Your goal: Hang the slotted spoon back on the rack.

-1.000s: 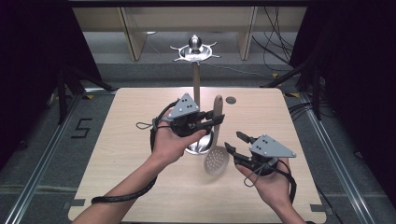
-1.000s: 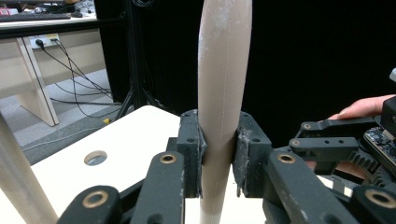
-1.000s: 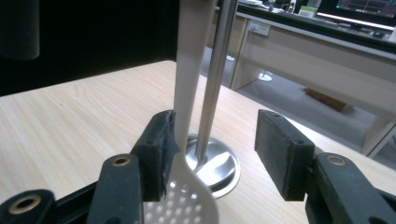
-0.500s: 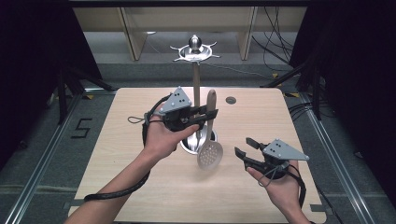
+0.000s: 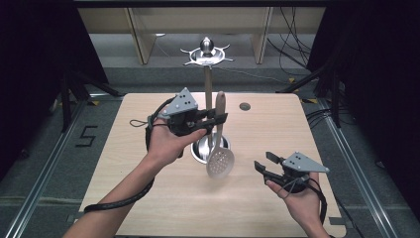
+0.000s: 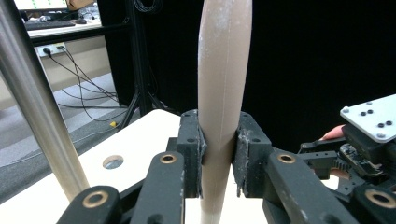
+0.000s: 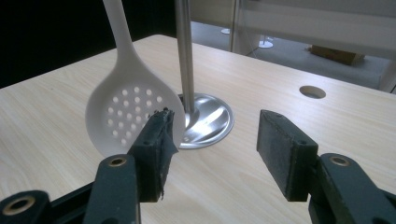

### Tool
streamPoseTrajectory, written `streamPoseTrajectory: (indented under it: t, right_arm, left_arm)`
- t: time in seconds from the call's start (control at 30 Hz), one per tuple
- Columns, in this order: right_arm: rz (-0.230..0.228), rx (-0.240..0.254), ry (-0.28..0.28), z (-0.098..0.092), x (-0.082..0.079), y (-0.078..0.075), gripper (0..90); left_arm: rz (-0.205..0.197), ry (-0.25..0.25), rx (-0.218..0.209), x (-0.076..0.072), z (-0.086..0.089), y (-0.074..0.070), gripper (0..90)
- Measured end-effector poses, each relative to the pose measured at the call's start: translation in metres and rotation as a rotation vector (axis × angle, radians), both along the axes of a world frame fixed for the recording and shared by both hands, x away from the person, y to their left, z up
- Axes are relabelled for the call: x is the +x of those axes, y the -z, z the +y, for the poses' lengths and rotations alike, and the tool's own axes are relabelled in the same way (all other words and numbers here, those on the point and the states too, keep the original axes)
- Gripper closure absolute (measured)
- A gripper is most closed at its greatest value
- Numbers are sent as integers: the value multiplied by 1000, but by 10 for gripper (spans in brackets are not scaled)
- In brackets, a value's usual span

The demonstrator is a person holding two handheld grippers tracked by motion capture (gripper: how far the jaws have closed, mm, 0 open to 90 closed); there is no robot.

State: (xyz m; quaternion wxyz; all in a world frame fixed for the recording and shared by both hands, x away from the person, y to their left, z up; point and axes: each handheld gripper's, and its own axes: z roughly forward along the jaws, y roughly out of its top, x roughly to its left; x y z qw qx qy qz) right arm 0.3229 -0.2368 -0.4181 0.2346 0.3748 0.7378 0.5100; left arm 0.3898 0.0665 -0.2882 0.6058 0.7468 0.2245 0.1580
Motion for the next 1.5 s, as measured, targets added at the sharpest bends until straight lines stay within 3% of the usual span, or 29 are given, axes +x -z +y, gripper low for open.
streamPoseTrajectory:
  t: [0.07, 0.13, 0.17, 0.33, 0.37, 0.47, 0.57, 0.7, 0.73, 0.77, 0.8, 0.83, 0.93, 1.5]
  right_arm:
    - [13, 15, 5, 0, -1, 2, 465]
    - [-8, -7, -4, -2, 2, 3, 465]
    - [22, 0, 13, -3, 0, 4, 465]
    - [30, -7, 17, -5, 1, 7, 465]
    - [40, 14, 29, -3, 0, 8, 465]
    - [7, -17, 16, -5, 3, 9, 464]
    - [41, 2, 13, -3, 2, 9, 464]
    - [37, -3, 16, -4, 2, 10, 463]
    - [19, 7, 23, -3, 3, 11, 463]
    - [41, 27, 42, -2, 1, 11, 463]
    - [40, -1, 17, -5, 3, 11, 463]
    - [61, 13, 26, -3, 1, 11, 463]
    - [33, -13, 16, -5, 3, 11, 463]
    - [45, -5, 16, -5, 3, 11, 463]
  left_arm:
    - [9, -1, -4, 0, 1, -1, 739]
    - [7, 0, -5, 1, 2, -3, 739]
    - [11, 5, -10, 2, 2, -4, 739]
    - [13, 10, -11, 4, 3, -6, 739]
    - [16, 9, -13, 4, 4, -7, 739]
    - [17, 11, -9, 5, 4, -8, 739]
    - [19, 12, -11, 5, 5, -10, 739]
    - [26, 13, -14, 6, 5, -13, 739]
    - [27, 14, -15, 7, 5, -13, 739]
    - [27, 14, -15, 7, 5, -13, 739]
    - [28, 14, -15, 7, 5, -14, 739]
    - [29, 16, -15, 8, 5, -15, 739]
    - [32, 19, -11, 9, 4, -15, 739]
    - [40, 22, -14, 15, 6, -22, 739]
